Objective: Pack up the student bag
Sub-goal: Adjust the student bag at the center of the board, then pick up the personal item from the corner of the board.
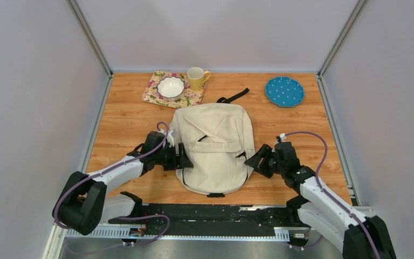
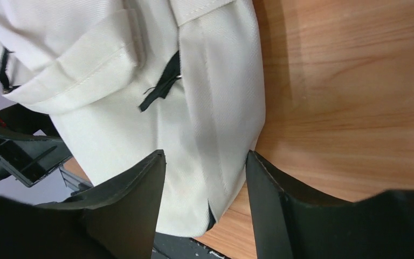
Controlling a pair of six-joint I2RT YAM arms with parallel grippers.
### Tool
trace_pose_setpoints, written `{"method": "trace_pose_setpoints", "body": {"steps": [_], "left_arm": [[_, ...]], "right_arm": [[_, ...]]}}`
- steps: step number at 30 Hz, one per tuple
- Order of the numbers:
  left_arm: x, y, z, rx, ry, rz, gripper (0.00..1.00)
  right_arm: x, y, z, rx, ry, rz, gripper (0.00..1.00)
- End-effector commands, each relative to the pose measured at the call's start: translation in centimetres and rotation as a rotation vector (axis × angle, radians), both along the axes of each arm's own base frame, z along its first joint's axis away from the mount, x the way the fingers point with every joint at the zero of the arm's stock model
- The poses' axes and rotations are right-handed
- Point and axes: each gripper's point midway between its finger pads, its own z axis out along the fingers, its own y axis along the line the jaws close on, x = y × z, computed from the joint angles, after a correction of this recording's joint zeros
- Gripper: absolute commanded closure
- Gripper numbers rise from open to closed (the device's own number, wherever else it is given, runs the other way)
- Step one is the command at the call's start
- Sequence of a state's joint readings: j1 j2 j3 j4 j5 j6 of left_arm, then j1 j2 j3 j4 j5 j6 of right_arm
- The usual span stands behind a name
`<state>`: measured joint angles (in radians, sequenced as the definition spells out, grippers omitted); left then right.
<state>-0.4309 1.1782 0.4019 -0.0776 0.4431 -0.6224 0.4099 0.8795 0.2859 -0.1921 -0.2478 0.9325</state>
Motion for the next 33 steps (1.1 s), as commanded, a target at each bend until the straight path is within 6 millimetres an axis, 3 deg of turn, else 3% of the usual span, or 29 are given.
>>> {"method": "trace_pose_setpoints", "body": {"steps": [1,3,4,6,7,8,10,11,13,14,17,18,19,21,22,28,33], "left_arm": [[1.2,0.5,0.9,0.073,-0.034,-0.011,0.21],[1.5,2.0,0.6,0.150,-0.067,0.030,0.21],[1.3,2.8,1.2,0.169,-0.097,0.054,0.21],[2.1,4.6,1.7,0.223,-0.179,0.132,0.20],[1.9,5.5,2.5,0.238,-0.222,0.171,0.20],[2.1,6.3,2.9,0.262,-0.252,0.201,0.20],[2.4,8.8,4.0,0.337,-0.311,0.298,0.20],[2.7,9.9,4.3,0.383,-0.338,0.331,0.20],[2.6,10.8,4.7,0.425,-0.364,0.321,0.20],[2.8,11.9,4.6,0.493,-0.379,0.300,0.20],[2.4,14.0,4.4,0.589,-0.298,0.289,0.19],[2.5,14.1,4.6,0.563,-0.281,0.297,0.19],[2.6,14.1,5.0,0.544,-0.291,0.305,0.19],[2.6,14.0,5.0,0.507,-0.304,0.315,0.19],[2.6,14.0,5.3,0.495,-0.318,0.322,0.19],[1.5,15.2,4.5,0.528,-0.285,0.346,0.18],[1.4,16.9,4.0,0.576,-0.284,0.382,0.18]], "right_arm": [[1.5,-2.5,4.3,-0.092,-0.122,-0.111,0.38],[2.2,-3.0,7.4,-0.091,-0.231,-0.124,0.31],[2.8,-2.6,9.7,-0.060,-0.294,-0.120,0.26],[3.3,-1.2,12.3,-0.016,-0.343,-0.066,0.20],[3.9,-0.4,15.1,0.019,-0.387,-0.041,0.20],[4.6,0.6,14.7,0.016,-0.346,-0.008,0.20],[4.8,2.8,15.9,0.028,-0.335,0.064,0.20],[6.0,4.1,16.6,0.029,-0.345,0.078,0.20],[6.1,7.0,17.2,0.049,-0.352,0.136,0.20],[7.2,8.7,17.6,0.060,-0.352,0.155,0.20],[8.0,12.2,15.8,0.025,-0.291,0.213,0.20],[8.5,13.4,16.8,0.029,-0.303,0.220,0.20],[8.9,14.2,15.3,0.010,-0.264,0.228,0.20],[9.5,15.6,15.5,0.006,-0.262,0.220,0.20],[9.8,15.9,14.1,-0.019,-0.228,0.215,0.20],[11.0,17.8,11.4,-0.054,-0.191,0.213,0.20],[10.3,20.2,10.6,-0.045,-0.157,0.258,0.20]]}}
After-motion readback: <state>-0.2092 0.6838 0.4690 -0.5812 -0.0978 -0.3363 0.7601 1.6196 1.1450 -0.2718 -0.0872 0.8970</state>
